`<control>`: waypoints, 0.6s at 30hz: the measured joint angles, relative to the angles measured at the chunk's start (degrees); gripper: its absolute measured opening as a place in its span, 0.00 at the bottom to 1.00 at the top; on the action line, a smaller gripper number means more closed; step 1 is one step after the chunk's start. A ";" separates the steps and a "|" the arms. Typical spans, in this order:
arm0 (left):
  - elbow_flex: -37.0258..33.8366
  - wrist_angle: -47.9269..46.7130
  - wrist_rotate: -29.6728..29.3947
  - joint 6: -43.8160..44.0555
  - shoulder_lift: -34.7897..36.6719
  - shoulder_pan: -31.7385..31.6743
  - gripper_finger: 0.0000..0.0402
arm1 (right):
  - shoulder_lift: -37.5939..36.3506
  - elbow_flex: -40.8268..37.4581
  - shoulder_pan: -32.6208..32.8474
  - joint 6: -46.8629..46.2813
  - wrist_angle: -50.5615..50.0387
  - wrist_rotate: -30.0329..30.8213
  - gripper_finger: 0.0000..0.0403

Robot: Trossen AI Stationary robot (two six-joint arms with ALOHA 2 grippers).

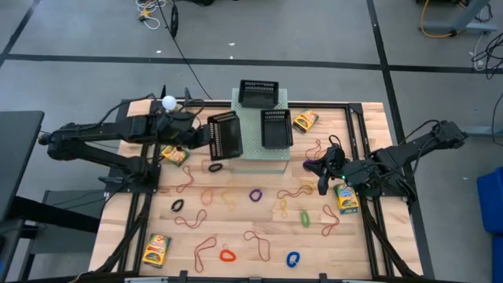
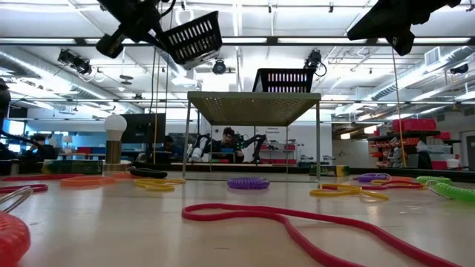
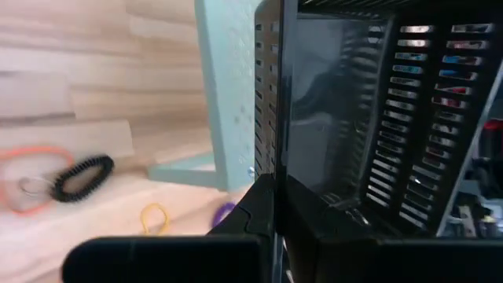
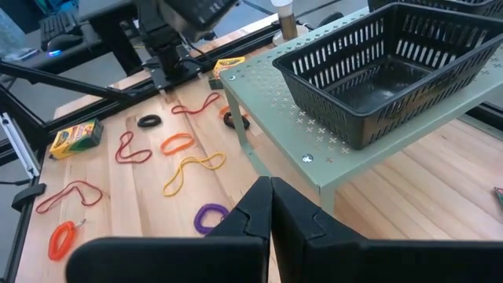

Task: Pick & Place Office Desk Supplies
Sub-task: Put the black bin on the shelf

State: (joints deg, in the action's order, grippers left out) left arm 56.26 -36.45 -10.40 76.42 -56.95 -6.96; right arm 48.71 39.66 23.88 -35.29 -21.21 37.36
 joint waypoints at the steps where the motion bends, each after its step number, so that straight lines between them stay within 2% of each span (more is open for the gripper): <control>1: 1.06 -1.05 0.19 -0.88 -0.59 -0.85 0.03 | 0.00 0.00 0.00 0.00 0.00 0.00 0.02; 5: 6.87 -4.95 2.27 -6.22 -4.11 -3.90 0.03 | 0.00 0.00 0.00 0.02 0.00 0.00 0.02; 9: 11.35 -7.44 7.44 -10.54 -8.33 -7.86 0.03 | 0.00 0.00 -0.73 0.06 -0.02 -0.18 0.02; 14: 12.20 -8.09 13.67 -12.76 -12.08 -12.74 0.03 | 0.00 0.00 -1.81 0.20 -0.02 -0.20 0.02; 18: 12.20 -8.03 14.90 -13.29 -14.11 -14.87 0.04 | 0.00 0.00 -2.60 1.29 -0.01 -0.64 0.02</control>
State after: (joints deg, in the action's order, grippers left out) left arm 68.47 -44.48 4.51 63.13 -71.05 -21.82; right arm 48.71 39.66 21.28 -34.00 -21.22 36.73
